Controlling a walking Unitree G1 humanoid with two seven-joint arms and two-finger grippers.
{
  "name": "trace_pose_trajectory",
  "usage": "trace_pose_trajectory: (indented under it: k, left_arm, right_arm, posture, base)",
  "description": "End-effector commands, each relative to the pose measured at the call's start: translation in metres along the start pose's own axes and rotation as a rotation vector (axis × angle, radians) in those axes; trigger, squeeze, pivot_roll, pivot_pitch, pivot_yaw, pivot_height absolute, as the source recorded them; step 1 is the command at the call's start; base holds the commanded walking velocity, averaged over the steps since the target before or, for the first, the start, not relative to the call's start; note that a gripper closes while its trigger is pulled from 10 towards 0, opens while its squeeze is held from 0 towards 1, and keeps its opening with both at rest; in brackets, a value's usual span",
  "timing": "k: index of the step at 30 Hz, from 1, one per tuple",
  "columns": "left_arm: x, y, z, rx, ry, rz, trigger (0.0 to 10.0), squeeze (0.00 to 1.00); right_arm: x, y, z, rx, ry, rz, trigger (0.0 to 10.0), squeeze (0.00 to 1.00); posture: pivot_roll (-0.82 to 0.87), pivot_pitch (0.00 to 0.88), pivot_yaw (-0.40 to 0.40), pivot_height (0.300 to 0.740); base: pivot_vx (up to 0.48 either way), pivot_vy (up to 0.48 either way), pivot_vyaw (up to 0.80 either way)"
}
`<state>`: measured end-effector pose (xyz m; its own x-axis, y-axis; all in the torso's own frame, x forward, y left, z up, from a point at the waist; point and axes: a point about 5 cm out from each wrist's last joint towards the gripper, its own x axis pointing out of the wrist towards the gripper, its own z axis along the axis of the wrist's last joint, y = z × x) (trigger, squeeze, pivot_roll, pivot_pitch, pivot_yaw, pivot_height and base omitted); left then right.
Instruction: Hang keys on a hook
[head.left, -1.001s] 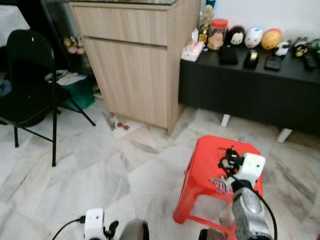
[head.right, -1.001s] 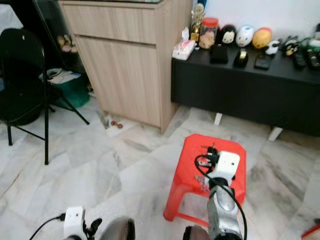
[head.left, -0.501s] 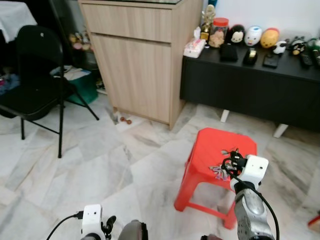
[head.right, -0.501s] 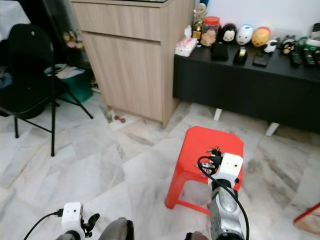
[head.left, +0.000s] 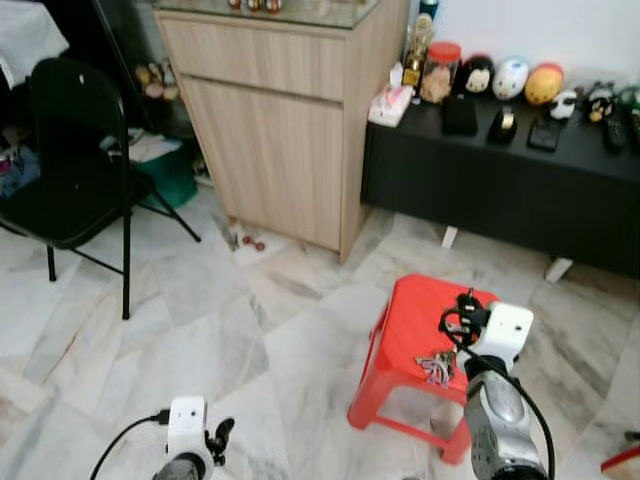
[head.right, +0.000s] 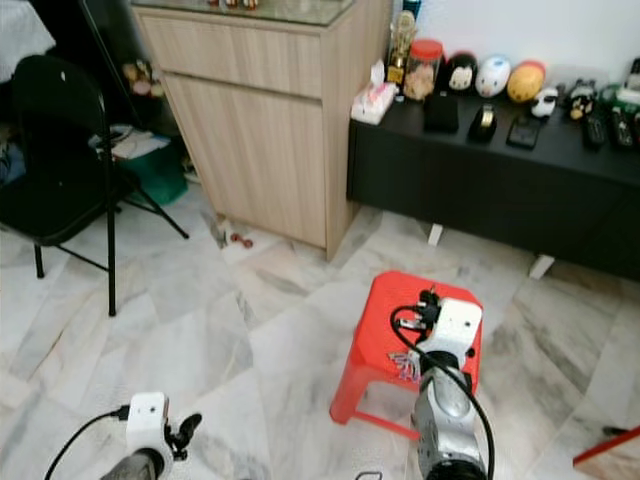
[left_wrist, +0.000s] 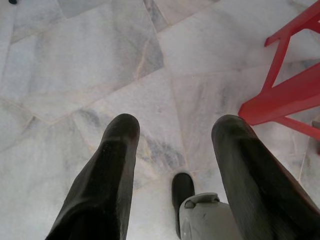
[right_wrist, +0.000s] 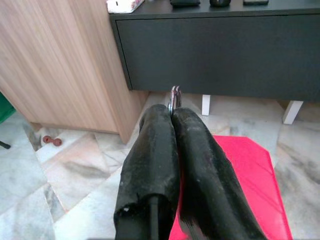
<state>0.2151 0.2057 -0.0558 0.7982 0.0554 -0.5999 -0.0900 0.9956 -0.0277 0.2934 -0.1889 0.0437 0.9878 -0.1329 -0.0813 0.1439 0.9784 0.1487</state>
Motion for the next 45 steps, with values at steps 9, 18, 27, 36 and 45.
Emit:
trace_pose_trajectory:
  k: [9, 18, 27, 36, 45]
  left_arm:
    - [-0.0022, 0.0001, -0.0075, -0.015, 0.031, 0.011, 10.0, 0.00]
    - [-0.0019, -0.0015, -0.0083, -0.012, 0.041, 0.010, 10.0, 0.00]
    - [-0.0029, -0.0016, -0.0111, -0.014, 0.050, 0.013, 10.0, 0.00]
    - [-0.0039, -0.0013, -0.0133, -0.001, 0.058, 0.012, 10.0, 0.00]
    - [-0.0040, 0.0007, -0.0128, -0.001, 0.055, 0.016, 10.0, 0.00]
  right_arm:
    - [0.0023, -0.0056, 0.0005, 0.010, 0.016, -0.039, 10.0, 0.00]
    - [0.0020, -0.0028, -0.0026, -0.006, 0.033, -0.045, 10.0, 0.00]
    - [0.0068, -0.0045, 0.0030, -0.010, 0.025, -0.067, 10.0, 0.00]
    - [0.0069, -0.0057, 0.0013, -0.005, 0.040, -0.078, 10.0, 0.00]
    - [0.0065, -0.0053, -0.0002, -0.009, 0.048, -0.081, 10.0, 0.00]
  posture:
    - [0.10, 0.073, -0.001, 0.740]
    - [0.10, 0.067, -0.007, 0.740]
    - [0.10, 0.062, -0.008, 0.740]
    - [0.11, 0.059, -0.009, 0.740]
    - [0.11, 0.067, -0.006, 0.740]
  base:
    - [0.000, 0.000, 0.00]
    - [0.000, 0.290, 0.00]
    - [0.000, 0.222, 0.00]
    - [0.000, 0.000, -0.34]
    - [0.000, 0.000, -0.78]
